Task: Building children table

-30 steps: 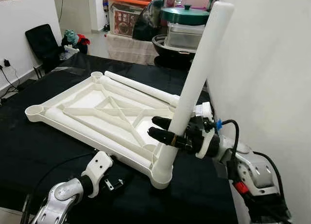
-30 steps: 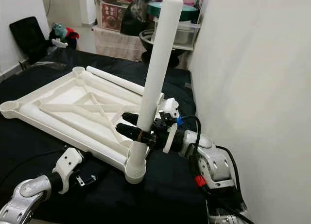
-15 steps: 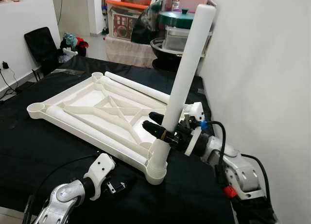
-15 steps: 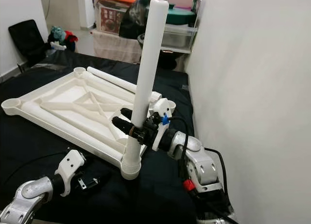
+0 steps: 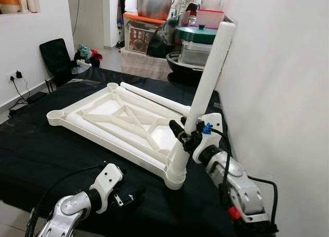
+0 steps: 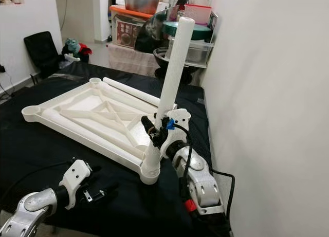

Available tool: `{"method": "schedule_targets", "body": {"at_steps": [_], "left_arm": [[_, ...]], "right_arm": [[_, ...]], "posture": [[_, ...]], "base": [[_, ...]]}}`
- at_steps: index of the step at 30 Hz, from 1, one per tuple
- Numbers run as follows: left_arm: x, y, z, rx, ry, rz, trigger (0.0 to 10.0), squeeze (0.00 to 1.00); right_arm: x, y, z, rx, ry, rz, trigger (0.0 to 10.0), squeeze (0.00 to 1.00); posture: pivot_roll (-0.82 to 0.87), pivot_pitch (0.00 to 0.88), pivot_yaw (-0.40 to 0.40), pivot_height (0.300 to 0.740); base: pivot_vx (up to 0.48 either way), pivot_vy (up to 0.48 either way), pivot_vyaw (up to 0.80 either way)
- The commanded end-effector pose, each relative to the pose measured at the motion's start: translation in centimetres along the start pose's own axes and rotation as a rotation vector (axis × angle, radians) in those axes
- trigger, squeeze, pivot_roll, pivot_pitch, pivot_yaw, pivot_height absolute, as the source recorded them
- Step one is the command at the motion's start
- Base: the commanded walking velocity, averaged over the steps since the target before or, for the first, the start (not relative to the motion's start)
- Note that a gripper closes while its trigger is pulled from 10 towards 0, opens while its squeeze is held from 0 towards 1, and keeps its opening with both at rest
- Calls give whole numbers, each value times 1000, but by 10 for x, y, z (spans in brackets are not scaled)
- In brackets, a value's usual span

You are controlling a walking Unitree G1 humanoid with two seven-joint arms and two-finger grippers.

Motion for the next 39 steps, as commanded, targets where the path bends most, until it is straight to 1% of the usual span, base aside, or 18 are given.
{"method": "schedule_targets", "body": {"at_steps": [1,5,7,9,10,11,16,19,20,21,22,30,31,33,34,36,38,39], "left_arm": [[-6,-3,-1,5,5,-14,10000,0],[-5,-3,-1,6,4,-9,10000,0],[-4,-3,-1,8,2,-2,10000,0],[-4,-3,-1,8,1,-1,10000,0],[-3,-4,-1,11,2,10,10000,0],[-3,-4,-1,11,3,12,10000,0],[-2,-5,-1,10,2,21,10000,0],[-1,-6,-1,11,1,29,10000,0],[0,-6,-1,11,1,30,10000,0],[0,-6,-1,11,1,30,10000,0],[0,-6,-1,12,1,31,10000,0],[1,-6,-1,13,0,32,10000,0],[0,-7,-1,12,0,31,10000,0],[0,-7,-1,11,0,30,10000,0],[1,-7,0,11,-3,28,10000,0],[2,-6,0,11,-4,28,10000,0],[2,-6,0,11,-4,28,10000,0],[2,-6,-1,12,-5,29,10000,0]], "right_arm": [[-53,22,-68,276,-33,-280,0,0],[-62,24,-69,275,-22,-354,0,0],[-75,27,-67,263,-2,-470,0,0],[-78,28,-67,260,3,-499,0,0],[-95,37,-61,215,1,-683,0,0],[-97,39,-60,206,-1,-713,0,0],[-97,41,-57,178,12,-766,0,0],[-92,40,-58,181,5,-756,0,0],[-90,39,-59,187,6,-740,1294,0],[-90,39,-59,187,6,-740,1294,0],[-88,37,-60,192,8,-725,10000,0],[-80,32,-50,145,29,-695,10000,20],[-80,31,-44,116,28,-690,10000,1000],[-79,30,-41,96,26,-689,10000,1000],[-77,26,-23,19,19,-631,10000,0],[-73,23,-6,-58,2,-555,10000,0],[-73,23,-6,-58,2,-555,10000,0],[-71,22,2,-98,-6,-492,10000,0]], "posture": [[71,0,-128,740],[71,0,-128,740],[71,0,-128,740],[71,0,-128,740],[71,0,-130,740],[71,0,-130,740],[70,0,-129,740],[69,0,-128,740],[69,0,-127,740],[69,0,-127,740],[68,0,-127,740],[64,0,-123,740],[62,0,-121,740],[62,0,-121,740],[62,0,-118,740],[61,0,-116,740],[61,0,-116,740],[60,0,-116,740]], "base": [[0,0,0],[0,0,0],[0,0,0],[0,0,0],[0,0,0],[0,0,0],[0,0,0],[0,0,0],[0,0,0],[0,0,0],[0,0,0],[0,0,0],[0,0,0],[0,0,0],[0,0,0],[0,0,0],[0,0,0],[0,0,0]]}}
Point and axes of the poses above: a point about 5 cm out from each wrist's last joint towards the gripper, its own y axis pointing back from the gripper into the wrist, its own z axis along the axis of the wrist's last joint, x = y × z, the point moved 3 cm from there along -y, pointing out of the wrist towards the gripper, and after that the axes turned 7 degrees about -y, right-handed, at the moved point
